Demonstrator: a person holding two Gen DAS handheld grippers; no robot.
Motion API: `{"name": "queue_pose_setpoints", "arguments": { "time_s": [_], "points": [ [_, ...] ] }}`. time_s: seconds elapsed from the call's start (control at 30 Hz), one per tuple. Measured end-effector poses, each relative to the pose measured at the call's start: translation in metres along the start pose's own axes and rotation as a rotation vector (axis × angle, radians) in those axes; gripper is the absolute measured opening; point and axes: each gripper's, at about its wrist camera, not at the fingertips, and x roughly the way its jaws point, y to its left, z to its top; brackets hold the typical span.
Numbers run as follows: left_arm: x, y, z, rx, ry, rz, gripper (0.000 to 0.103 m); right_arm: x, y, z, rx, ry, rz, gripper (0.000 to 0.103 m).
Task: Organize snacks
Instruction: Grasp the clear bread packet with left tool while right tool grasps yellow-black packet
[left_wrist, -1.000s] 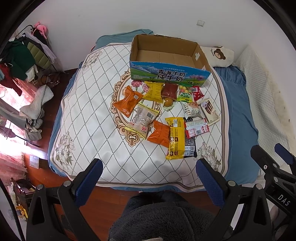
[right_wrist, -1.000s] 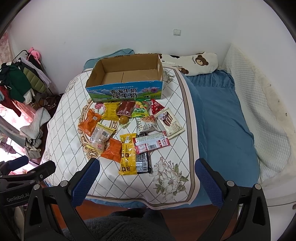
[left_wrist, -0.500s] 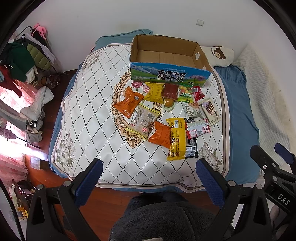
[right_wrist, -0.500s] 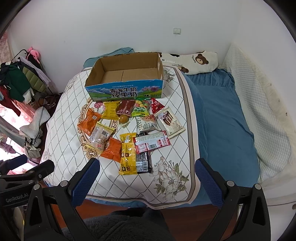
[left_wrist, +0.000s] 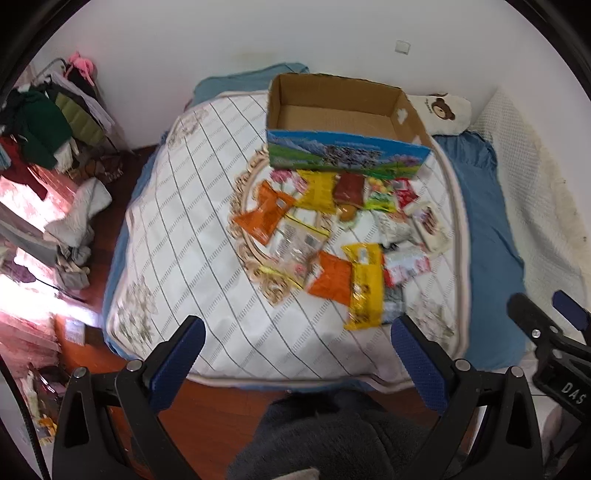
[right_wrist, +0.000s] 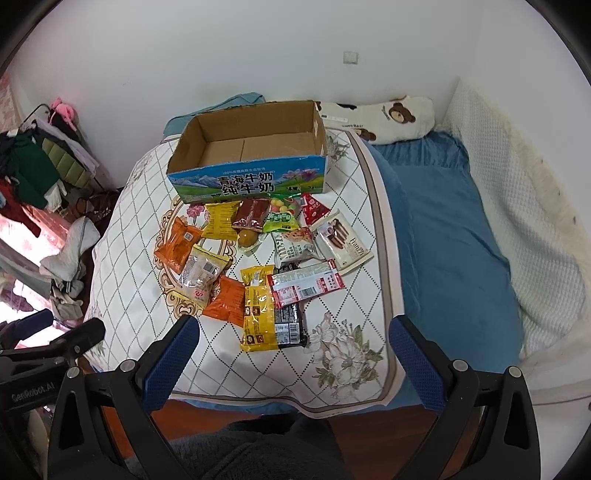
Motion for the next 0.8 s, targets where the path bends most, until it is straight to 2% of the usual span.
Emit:
{"name": "queue_pose_setpoints", "arguments": {
  "time_s": [0.13, 0.23, 0.43, 0.53, 0.7, 0.77, 0.8],
  "points": [
    [0.039, 0.009, 0.019, 0.09, -0.053, 0.129, 0.103, 0.056, -0.002, 0.003, 0.046, 0.066, 0.025, 0.103],
    [0.086, 0.017, 0.033, 0.178, -0.017, 0.182, 0.103, 0.11, 0.001, 0.002, 0.056, 0.119, 0.029, 0.103],
    [0.192, 0.017, 0.055, 0.336, 0.163, 0.161, 0.103, 0.221, 0.012, -0.014, 0.067, 0.265, 0.05, 0.103],
    [0.231, 0.008, 0.066, 0.384, 0.221, 0.15, 0.103, 0.254, 0.019, -0.022, 0.064, 0.298, 0.055, 0.103],
    [0.283, -0.019, 0.073, 0.507, 0.291, 0.142, 0.102, 0.285, 0.028, -0.03, 0.066, 0.327, 0.052, 0.103],
    [0.295, -0.028, 0.072, 0.55, 0.303, 0.132, 0.096, 0.295, 0.034, -0.032, 0.048, 0.342, 0.056, 0.103],
    [0.301, -0.033, 0.071, 0.572, 0.31, 0.125, 0.087, 0.3, 0.037, -0.033, 0.035, 0.353, 0.053, 0.103]
  ]
}}
